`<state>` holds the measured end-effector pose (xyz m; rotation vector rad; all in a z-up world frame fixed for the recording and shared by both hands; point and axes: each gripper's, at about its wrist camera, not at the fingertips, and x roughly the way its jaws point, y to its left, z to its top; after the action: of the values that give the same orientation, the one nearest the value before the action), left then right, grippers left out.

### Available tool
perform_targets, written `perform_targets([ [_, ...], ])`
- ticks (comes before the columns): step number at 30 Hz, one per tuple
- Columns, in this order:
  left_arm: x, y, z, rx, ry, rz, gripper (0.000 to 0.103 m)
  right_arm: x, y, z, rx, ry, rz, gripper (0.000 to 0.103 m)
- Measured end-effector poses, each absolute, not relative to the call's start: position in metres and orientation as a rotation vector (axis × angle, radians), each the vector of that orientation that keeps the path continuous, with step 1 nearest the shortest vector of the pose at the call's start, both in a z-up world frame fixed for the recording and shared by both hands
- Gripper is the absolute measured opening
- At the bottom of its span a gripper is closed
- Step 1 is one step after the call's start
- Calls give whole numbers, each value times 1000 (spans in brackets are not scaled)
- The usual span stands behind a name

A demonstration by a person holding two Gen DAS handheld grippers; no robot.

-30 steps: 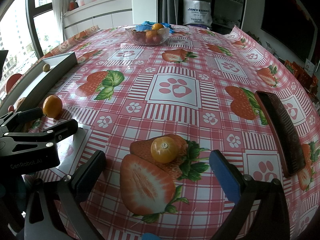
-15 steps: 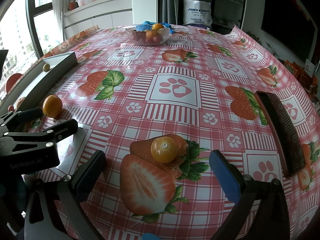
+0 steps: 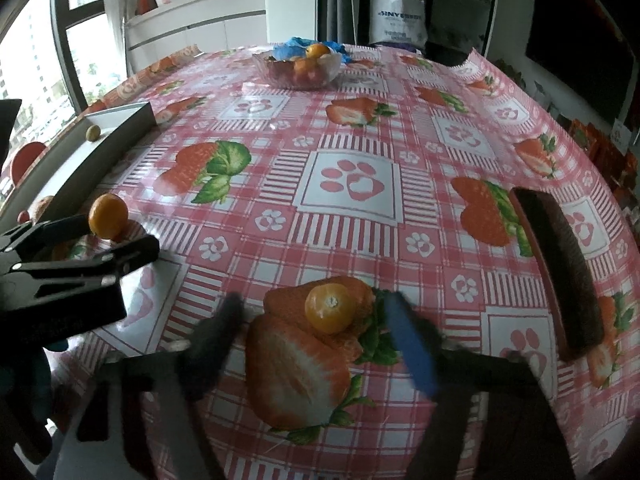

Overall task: Organize fruits
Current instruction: 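Grasp the orange with the left tool while the right tool grasps the small orange fruit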

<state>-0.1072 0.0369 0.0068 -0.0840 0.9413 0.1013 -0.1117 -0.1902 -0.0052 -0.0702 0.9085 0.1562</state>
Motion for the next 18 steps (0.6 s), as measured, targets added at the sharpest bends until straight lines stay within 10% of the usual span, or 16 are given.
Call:
perform_targets([
  [2,-105,35,9,-83,943,98,83,-111,-193,-3,-73,902,141,35],
  [6,-100,31,15,-77,957,72,38,-110,-213,1,68,932,198,24],
  [18,-117,38,51,-153,902,-38,35,-121,-231,20,171,943,236,24],
])
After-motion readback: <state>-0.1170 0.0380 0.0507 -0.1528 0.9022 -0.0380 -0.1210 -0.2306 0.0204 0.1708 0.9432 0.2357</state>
